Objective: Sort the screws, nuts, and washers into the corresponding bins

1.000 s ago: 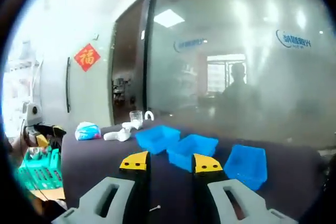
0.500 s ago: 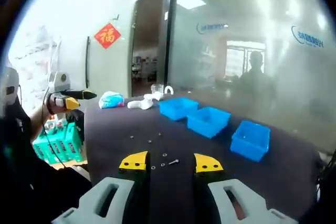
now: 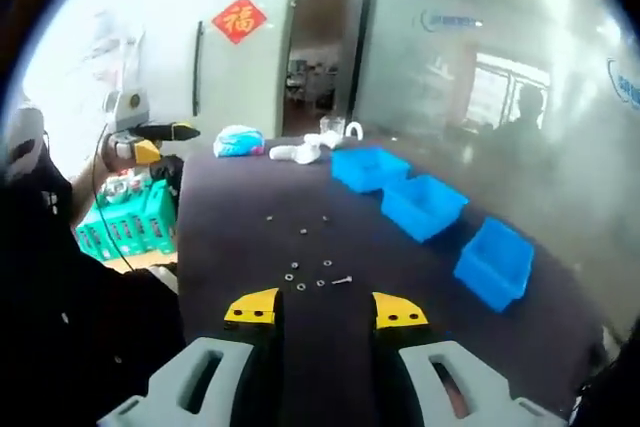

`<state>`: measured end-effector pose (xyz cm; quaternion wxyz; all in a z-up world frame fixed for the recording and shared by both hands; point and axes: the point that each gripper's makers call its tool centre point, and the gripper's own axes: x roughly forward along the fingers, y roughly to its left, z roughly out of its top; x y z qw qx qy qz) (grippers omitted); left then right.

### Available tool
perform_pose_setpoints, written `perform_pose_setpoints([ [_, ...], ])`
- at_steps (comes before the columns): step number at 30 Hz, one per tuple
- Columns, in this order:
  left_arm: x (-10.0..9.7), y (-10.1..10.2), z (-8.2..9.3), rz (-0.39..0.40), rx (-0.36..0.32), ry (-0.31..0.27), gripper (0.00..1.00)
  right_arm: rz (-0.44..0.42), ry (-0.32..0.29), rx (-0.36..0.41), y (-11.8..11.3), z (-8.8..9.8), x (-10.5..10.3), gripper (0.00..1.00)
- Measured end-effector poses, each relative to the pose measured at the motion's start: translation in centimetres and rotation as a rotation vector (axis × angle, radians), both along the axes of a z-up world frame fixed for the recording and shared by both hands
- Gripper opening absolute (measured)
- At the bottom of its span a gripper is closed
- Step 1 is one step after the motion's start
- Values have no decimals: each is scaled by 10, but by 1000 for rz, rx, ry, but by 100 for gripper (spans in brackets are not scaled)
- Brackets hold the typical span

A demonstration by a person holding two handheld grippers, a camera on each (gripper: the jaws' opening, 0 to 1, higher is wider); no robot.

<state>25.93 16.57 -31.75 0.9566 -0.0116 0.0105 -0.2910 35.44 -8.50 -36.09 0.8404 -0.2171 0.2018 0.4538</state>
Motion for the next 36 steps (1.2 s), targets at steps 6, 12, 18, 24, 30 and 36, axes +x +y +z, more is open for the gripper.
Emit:
perform_pose_setpoints([
  [6,-4,10,0,23,-12,3,48,57,27,-93,9,-9,8,30],
  [12,-5,17,-2,39,-18,5,48,112,64,-175,20,-21,14,31],
  [18,-6,27,-4,60,-27,7,48,154,99,-284,20,-35,18,31],
  [24,-2,36,-9,77,-39,17,48,189,117,-334,29,-37,25,32],
  [30,0,41,-9,86,-46,17,48,209,127,-371,40,-41,37,32],
  [36,2,48,-14,96,-54,26,48,219,139,-401,46,-46,48,32],
])
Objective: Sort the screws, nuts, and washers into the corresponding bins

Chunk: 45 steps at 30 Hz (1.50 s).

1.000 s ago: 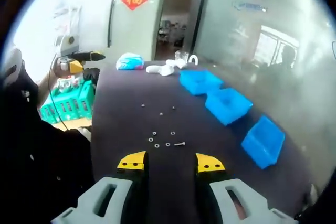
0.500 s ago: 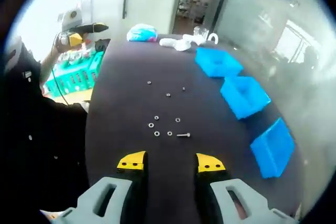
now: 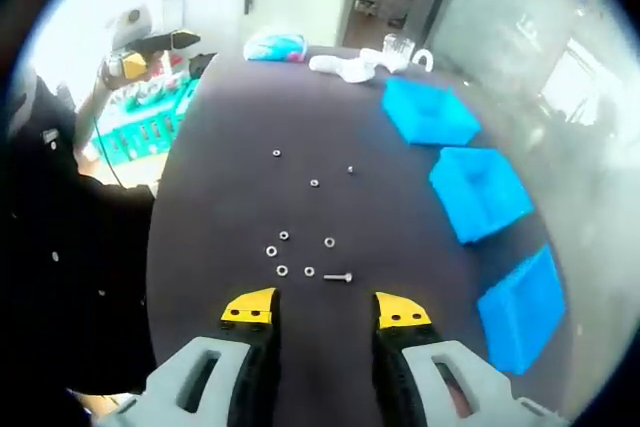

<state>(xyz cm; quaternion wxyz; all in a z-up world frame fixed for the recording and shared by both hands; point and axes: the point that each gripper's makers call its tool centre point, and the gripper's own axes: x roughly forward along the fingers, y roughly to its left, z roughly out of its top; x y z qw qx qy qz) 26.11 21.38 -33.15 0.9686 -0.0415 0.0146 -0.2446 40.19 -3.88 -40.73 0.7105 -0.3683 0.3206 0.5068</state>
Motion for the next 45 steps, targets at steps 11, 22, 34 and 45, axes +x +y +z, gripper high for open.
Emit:
perform_pose_setpoints([
  [11,3,6,-6,12,-6,15,48,17,21,-37,11,-14,7,32],
  [22,5,10,-17,21,-7,42,48,37,46,-79,15,-36,11,32],
  [34,5,12,-25,25,-13,62,48,27,66,-101,17,-54,22,30],
  [45,5,11,-29,25,-20,72,48,35,95,-104,16,-58,22,27],
])
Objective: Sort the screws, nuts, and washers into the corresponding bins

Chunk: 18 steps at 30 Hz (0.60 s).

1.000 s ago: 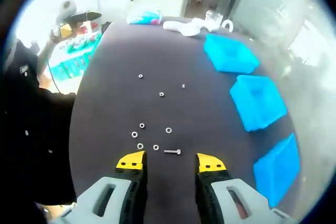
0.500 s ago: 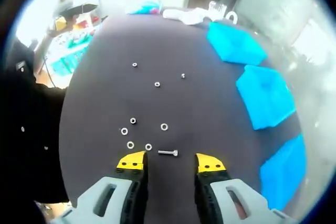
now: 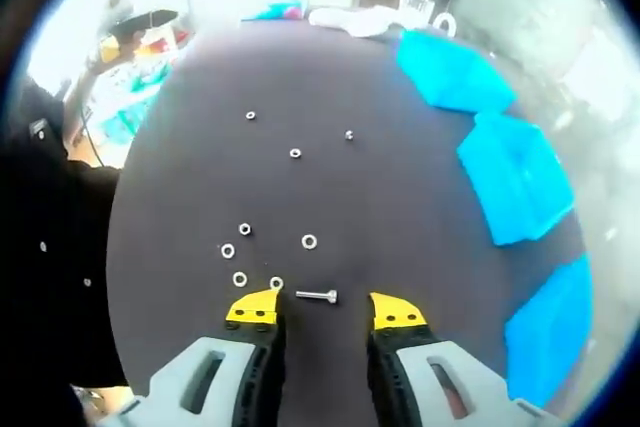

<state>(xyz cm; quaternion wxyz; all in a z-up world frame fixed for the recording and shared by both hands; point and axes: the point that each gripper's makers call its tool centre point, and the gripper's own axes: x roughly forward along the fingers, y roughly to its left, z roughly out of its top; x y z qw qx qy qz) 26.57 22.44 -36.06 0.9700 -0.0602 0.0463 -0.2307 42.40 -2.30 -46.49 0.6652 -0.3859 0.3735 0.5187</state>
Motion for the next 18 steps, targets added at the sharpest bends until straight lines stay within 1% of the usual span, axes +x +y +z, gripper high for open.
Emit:
perform_pose_setpoints([
  [8,0,-2,0,-2,-1,1,48,23,22,1,2,-1,-5,21],
  [15,-1,-1,-1,1,-4,2,48,38,52,1,3,-3,-11,13],
  [18,-1,-1,-1,2,-5,1,48,49,46,-1,4,-2,-13,12],
])
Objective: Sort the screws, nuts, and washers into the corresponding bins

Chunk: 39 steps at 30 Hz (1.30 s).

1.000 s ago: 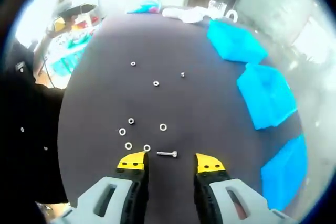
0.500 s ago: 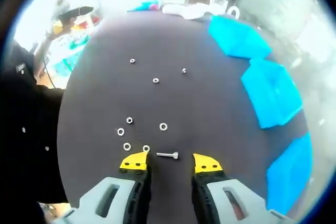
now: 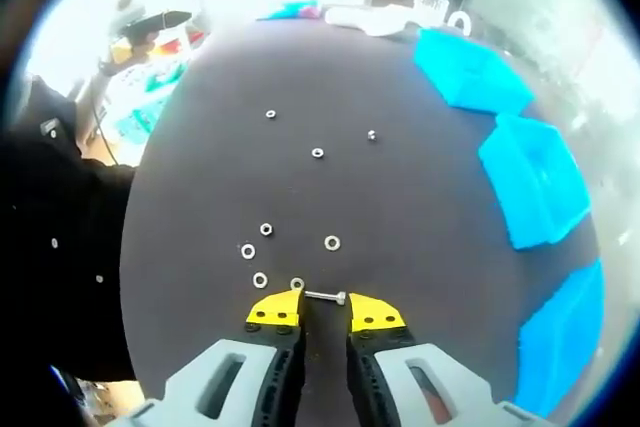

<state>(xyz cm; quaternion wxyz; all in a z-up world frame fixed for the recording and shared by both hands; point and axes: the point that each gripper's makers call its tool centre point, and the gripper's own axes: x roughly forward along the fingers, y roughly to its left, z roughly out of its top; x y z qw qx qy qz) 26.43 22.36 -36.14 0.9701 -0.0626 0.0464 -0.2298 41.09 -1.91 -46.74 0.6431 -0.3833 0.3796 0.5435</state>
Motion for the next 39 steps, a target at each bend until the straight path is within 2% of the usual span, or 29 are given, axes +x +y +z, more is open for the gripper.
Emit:
perform_pose_setpoints([
  [8,-1,0,1,-3,-1,-4,48,1,8,-3,-3,3,-7,12],
  [19,-2,-7,4,-18,1,-13,48,-6,-11,10,-11,8,-14,12],
  [25,-2,-8,7,-18,2,-17,48,-25,-39,50,-16,22,-14,11],
  [35,3,-12,10,-34,5,-24,48,-205,-161,352,-33,78,-7,11],
  [39,5,-18,13,-45,7,-30,48,-303,-247,499,-44,102,-4,11],
])
